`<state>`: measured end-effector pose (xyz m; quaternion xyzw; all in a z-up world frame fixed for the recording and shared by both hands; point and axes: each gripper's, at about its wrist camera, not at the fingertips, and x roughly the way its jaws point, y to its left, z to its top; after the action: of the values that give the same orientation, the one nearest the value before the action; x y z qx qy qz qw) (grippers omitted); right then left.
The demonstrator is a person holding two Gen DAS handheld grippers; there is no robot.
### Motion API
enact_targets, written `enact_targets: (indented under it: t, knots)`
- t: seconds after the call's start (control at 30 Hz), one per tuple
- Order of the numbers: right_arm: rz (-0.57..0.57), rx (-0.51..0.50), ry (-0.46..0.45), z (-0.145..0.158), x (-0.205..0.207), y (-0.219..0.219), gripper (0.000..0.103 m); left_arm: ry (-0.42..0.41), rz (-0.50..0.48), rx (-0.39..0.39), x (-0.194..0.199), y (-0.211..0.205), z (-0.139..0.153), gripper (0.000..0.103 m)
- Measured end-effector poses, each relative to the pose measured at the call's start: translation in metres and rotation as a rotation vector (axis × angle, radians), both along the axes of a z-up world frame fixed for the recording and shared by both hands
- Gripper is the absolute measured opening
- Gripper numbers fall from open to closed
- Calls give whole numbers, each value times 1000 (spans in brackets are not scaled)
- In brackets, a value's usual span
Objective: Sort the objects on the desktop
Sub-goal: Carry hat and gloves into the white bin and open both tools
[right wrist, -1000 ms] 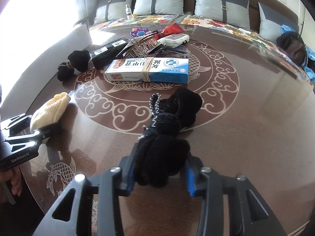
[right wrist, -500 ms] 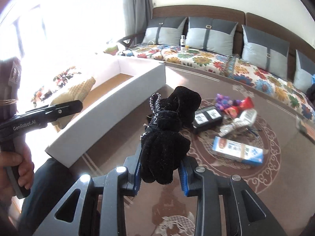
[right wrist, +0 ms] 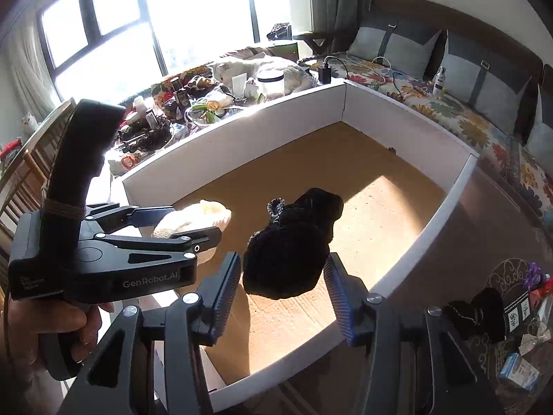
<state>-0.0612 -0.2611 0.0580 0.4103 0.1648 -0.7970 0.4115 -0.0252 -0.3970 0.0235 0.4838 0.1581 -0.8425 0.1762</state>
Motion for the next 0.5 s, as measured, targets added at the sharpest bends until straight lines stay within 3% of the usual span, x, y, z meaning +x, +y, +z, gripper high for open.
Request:
enact_targets:
  t: [0.13, 0.27, 0.4, 0.5]
  knots:
    - [-19, -40, 35, 6, 4, 18, 74, 49, 28, 1, 21, -1, 6, 78]
    - [-59, -88, 172, 21, 16, 60, 87, 127, 15, -8, 34, 23, 24, 78]
    - [-151, -91, 274, 17, 20, 129, 93, 215, -86, 14, 32, 75, 52, 78]
    - [-267, -57, 292, -1, 14, 197, 93, 272, -201, 46, 26, 127, 71, 79]
